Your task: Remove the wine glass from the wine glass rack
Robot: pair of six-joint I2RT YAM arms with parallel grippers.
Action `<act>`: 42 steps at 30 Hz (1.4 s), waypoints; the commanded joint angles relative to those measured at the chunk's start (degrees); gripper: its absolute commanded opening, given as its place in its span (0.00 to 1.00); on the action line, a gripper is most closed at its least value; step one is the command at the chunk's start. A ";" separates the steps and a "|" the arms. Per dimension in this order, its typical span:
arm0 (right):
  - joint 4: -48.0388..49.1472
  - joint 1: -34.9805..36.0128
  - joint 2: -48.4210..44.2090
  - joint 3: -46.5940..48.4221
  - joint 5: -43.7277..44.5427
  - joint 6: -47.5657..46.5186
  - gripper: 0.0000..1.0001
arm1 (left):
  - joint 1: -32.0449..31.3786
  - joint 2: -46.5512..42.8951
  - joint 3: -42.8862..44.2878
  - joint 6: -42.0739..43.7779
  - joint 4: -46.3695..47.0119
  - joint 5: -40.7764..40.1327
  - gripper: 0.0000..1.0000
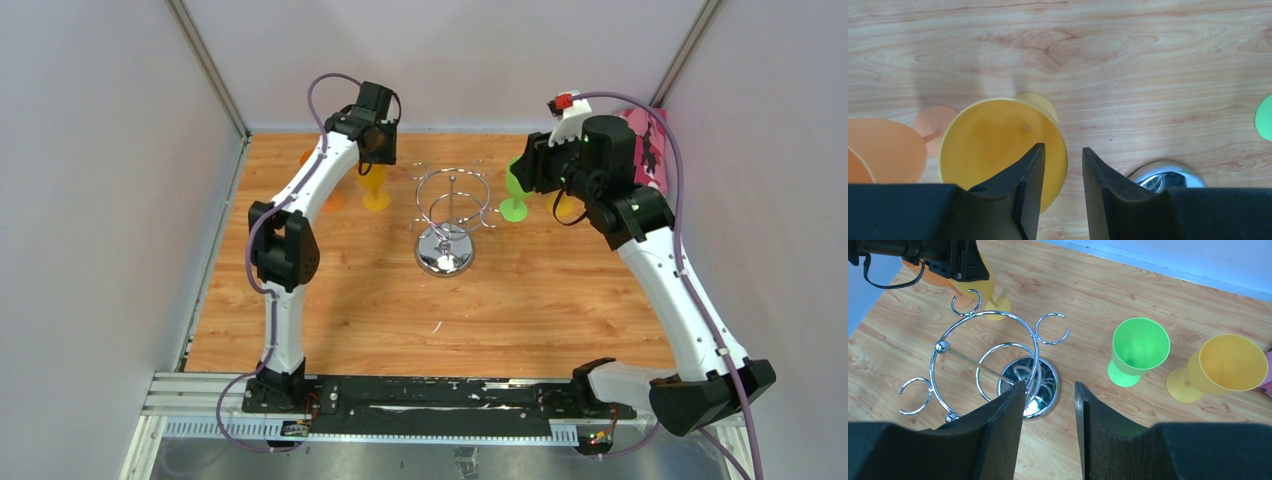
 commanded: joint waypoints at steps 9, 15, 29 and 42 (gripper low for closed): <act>1.18 0.83 -1.09 -0.84 -0.01 -0.08 0.45 | -0.25 -5.97 1.40 1.22 -0.51 -1.29 0.42; 1.21 0.82 -1.06 -0.98 0.07 -0.11 0.46 | -0.25 -9.23 1.34 1.42 -0.52 -1.93 0.44; 1.17 0.82 -0.99 -0.77 2.92 -0.88 0.51 | -0.93 -27.05 -2.64 1.00 -0.28 -3.46 0.48; 1.39 0.87 -0.72 -0.77 5.48 -1.22 0.60 | -1.22 -48.91 -13.35 0.98 6.43 -4.60 0.59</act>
